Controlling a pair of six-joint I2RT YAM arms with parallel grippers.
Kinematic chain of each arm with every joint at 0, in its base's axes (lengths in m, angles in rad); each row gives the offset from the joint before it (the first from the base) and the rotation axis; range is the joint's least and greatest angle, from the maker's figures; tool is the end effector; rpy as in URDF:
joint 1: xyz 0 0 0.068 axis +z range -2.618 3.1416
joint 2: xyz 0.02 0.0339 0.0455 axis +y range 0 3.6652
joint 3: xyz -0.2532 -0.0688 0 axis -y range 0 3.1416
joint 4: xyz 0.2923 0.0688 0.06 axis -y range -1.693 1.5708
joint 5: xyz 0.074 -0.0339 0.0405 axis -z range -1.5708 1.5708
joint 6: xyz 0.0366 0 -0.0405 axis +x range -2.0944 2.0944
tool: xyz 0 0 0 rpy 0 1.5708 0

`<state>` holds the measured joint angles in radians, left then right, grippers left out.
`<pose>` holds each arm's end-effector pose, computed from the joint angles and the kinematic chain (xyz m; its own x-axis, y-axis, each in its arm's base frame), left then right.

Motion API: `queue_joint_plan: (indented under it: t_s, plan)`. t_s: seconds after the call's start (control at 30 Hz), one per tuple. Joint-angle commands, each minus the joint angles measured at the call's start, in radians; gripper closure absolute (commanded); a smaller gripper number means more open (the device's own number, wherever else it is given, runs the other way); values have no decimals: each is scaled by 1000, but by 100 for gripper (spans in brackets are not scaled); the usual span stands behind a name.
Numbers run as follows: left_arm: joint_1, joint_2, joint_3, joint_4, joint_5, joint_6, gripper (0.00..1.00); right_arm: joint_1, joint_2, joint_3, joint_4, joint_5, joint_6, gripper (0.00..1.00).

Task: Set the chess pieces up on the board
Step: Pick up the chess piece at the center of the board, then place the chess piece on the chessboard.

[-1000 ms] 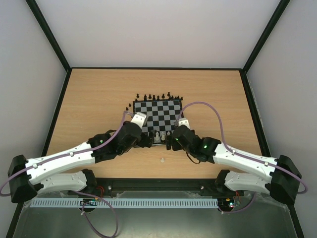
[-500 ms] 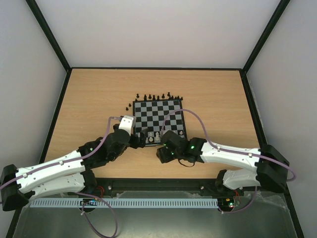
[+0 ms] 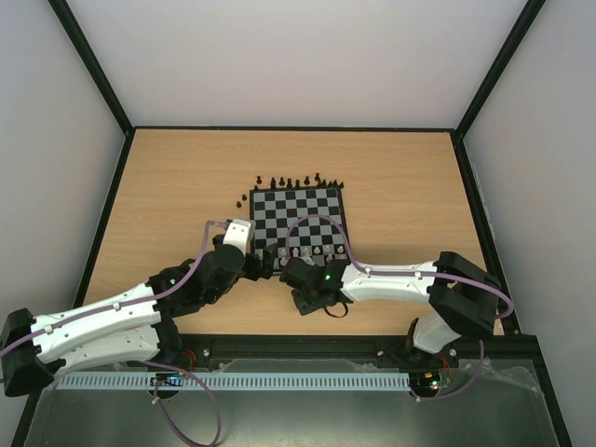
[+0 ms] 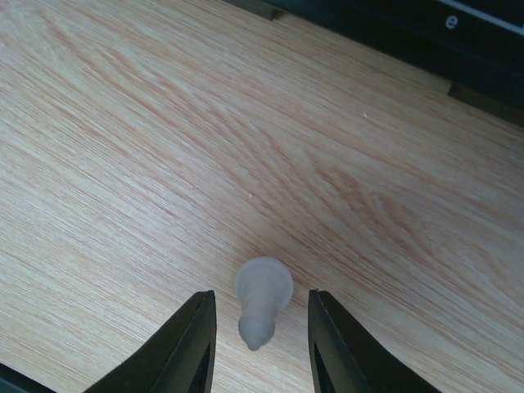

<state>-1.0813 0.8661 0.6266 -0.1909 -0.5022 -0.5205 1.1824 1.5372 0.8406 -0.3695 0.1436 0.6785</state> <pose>0.1334 -0.2129 0.2511 -0.4526 -0.0775 -0.8883 0.3951 0.8756 -0.2777 0.1289 0.3011 0.1286 -0.8165 -0.3553 -0.4551 -0.4847 0.8501 0.2060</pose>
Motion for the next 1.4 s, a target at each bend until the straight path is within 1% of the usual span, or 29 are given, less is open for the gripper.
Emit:
queue_joint_plan:
  t_s: [0.0,0.1,0.17,0.33,0.47,0.63,0.97,1.37]
  plan:
    - [5,-2,-6,25,-19,-7,1,11,10,15,-76,14,15,69]
    - [6,2,-5,25,-19,-6,1,11,14,16,-71,15,14,74]
    - [5,4,-6,25,-21,-6,1,12,15,16,-66,13,13,75]
    - [5,16,-5,27,-16,-3,1,13,7,18,-60,15,10,83]
    - [6,23,-4,29,-15,-2,1,13,-12,25,-79,55,15,88]
    - [5,35,-3,32,-16,0,1,-16,-41,45,-114,120,17,89]
    - [6,43,-1,31,-16,2,1,-172,-93,86,-175,141,-69,89]
    - [5,50,1,32,-19,4,1,-265,-39,146,-156,139,-140,89]
